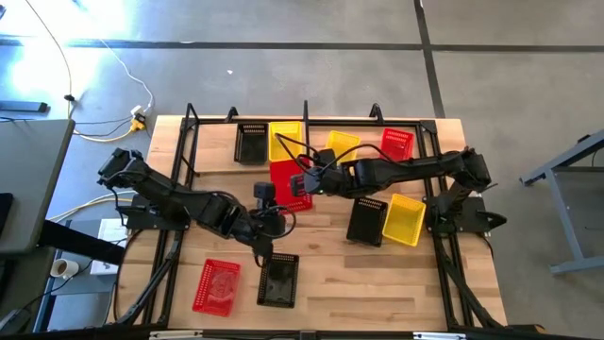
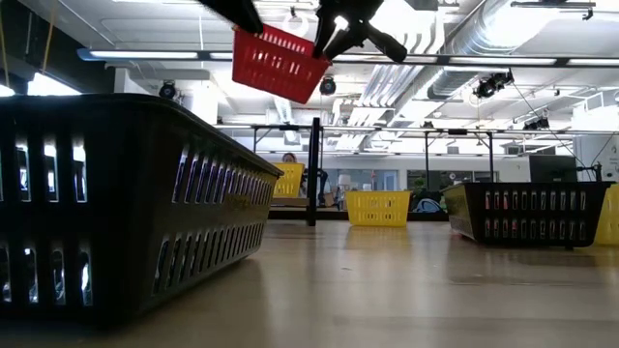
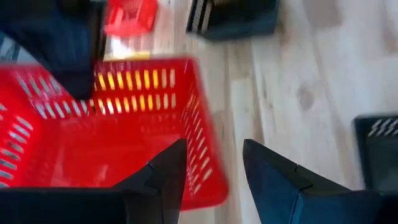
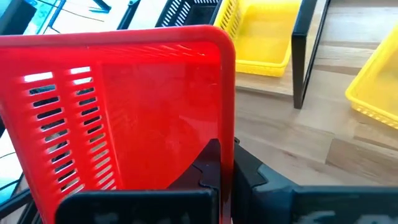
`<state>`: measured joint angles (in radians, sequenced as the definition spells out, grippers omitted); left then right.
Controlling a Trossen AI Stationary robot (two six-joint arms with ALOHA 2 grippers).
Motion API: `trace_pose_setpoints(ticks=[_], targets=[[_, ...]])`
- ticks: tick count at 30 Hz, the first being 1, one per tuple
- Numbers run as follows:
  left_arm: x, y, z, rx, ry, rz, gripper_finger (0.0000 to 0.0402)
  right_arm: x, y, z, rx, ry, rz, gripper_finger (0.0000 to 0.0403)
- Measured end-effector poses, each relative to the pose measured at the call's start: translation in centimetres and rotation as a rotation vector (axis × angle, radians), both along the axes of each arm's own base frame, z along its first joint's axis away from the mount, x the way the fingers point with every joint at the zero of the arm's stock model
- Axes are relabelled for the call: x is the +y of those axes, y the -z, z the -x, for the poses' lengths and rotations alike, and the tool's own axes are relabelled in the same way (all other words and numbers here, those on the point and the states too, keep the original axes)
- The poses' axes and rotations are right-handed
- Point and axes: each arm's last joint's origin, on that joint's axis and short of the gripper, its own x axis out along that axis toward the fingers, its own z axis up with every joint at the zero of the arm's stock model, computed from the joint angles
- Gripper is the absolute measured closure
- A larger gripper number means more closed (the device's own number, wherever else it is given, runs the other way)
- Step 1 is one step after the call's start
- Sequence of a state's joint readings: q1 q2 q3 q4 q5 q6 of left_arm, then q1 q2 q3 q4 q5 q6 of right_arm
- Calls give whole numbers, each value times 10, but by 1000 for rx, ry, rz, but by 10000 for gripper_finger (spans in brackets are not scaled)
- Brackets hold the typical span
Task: Stack baskets on shelf by color
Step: Put the bottom right red bin on the shelf
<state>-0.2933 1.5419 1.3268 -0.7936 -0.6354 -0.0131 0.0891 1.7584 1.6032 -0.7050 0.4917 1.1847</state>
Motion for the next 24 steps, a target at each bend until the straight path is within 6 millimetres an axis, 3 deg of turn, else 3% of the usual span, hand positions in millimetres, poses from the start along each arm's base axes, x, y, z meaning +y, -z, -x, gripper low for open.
trace_pose_setpoints(ticks=[8, 19, 24], targets=[[10, 3, 0, 30, -51, 8, 262, 6, -4, -4, -42, -44, 16, 403], [10, 9, 2, 100, -40, 22, 387, 7, -5, -6, -59, -87, 32, 403], [11, 9, 3, 98, -54, 13, 389, 7, -7, -6, -64, -90, 36, 403]])
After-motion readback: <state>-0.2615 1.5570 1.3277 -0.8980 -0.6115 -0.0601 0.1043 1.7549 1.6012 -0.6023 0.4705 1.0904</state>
